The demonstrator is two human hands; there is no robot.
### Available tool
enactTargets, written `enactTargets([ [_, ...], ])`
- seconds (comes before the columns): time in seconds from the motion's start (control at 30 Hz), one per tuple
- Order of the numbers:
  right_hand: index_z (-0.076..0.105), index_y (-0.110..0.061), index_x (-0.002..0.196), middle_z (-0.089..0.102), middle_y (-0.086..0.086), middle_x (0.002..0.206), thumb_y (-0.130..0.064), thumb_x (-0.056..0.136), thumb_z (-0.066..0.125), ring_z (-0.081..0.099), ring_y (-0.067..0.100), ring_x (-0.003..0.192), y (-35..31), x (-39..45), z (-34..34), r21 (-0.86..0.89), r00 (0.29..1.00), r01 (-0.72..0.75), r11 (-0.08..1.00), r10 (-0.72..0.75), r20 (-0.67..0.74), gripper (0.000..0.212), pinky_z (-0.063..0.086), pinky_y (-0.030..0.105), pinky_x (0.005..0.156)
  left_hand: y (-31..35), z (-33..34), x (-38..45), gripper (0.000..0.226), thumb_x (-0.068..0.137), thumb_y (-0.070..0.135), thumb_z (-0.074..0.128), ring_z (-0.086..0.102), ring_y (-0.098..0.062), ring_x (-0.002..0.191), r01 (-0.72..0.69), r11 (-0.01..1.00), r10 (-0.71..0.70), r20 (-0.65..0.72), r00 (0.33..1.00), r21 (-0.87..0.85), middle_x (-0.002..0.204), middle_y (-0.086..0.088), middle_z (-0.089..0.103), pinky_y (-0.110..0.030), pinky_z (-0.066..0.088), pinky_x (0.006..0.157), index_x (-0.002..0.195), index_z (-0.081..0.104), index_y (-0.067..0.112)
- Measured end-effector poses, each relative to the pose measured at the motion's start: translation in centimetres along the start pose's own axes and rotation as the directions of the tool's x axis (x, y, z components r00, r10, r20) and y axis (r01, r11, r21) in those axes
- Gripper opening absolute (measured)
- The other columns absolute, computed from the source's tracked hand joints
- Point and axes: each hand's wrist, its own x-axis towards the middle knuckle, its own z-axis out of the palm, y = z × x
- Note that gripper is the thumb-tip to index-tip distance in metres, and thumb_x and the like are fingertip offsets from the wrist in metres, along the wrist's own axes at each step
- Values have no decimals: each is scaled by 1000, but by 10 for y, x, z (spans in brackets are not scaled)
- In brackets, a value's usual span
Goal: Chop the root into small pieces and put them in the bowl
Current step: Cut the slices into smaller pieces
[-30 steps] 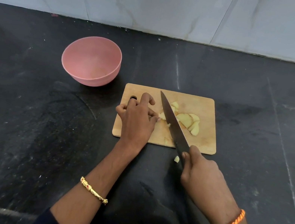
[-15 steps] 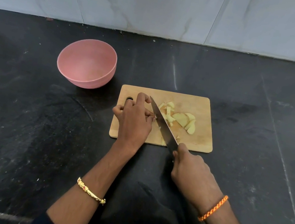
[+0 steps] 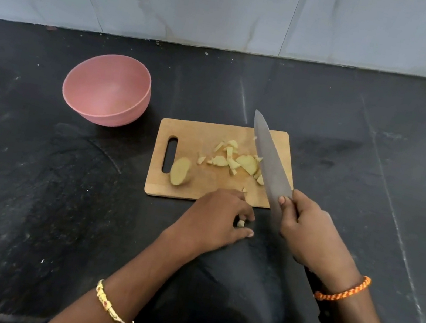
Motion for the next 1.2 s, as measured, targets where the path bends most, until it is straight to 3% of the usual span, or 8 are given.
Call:
enactTargets([
  [0.23,50,-13,88,58,8,73,-34,100,37,53,19,56,3,-1,0,44,1000,-2,999,1,13,27,50,38,57,8,-10,6,18,80,11,66,61,-13,77,-5,1000,5,-14,1000,-25,88,-4,69,-28,51,73,97,72,10],
  [0.37,49,-10,85,60,13,73,-33,100,38,47,18,54,10,2,-10,143,998,-24,989,33,-59,30,44,35,55,5,-28,17,19,84,13,63,60,-10,85,35,999,-45,-401,915,-33,96,2,69,-24,50,80,99,72,16],
  [0.43,47,-11,80,59,13,73,-32,100,38,45,17,53,12,5,-14,153,996,-25,988,38,-81,31,42,33,53,-4,-31,27,23,84,10,59,57,-14,97,125,992,-100,-463,881,24,102,2,69,-26,47,86,101,72,16],
  [0.63,47,-8,83,57,12,71,-32,100,38,45,17,53,16,6,-11,135,997,-34,990,43,-62,30,43,34,53,-28,-29,59,42,84,25,60,37,-16,117,115,982,-68,-289,955,151,124,7,55,-29,24,86,126,56,24],
  [0.8,42,-20,75,52,3,62,-31,100,37,47,14,49,20,-10,9,60,997,16,998,-12,-74,28,33,23,45,-30,-33,74,27,84,30,63,38,-15,113,35,978,13,-227,974,204,111,12,61,-31,20,82,111,63,26],
  [1.03,44,-19,90,56,8,68,-36,99,33,58,28,61,28,-9,28,-19,996,-13,1000,12,-83,22,50,41,57,-28,-43,65,19,84,30,65,53,-13,104,126,973,-207,-490,847,-194,99,12,68,-38,30,94,102,69,26],
  [1.13,44,-17,95,58,11,72,-35,99,33,59,32,65,28,0,28,-56,994,11,998,-17,-108,22,52,43,61,-21,-38,51,22,82,30,68,59,-12,97,131,938,-283,-490,825,-321,98,10,70,-49,41,96,104,71,24],
  [1.2,44,-17,95,58,11,73,-35,99,33,59,32,66,27,5,26,-64,993,32,997,-39,-109,21,52,42,62,-17,-25,40,23,82,31,69,57,-11,98,158,943,-286,-472,834,-292,99,10,70,-38,34,97,104,71,26],
])
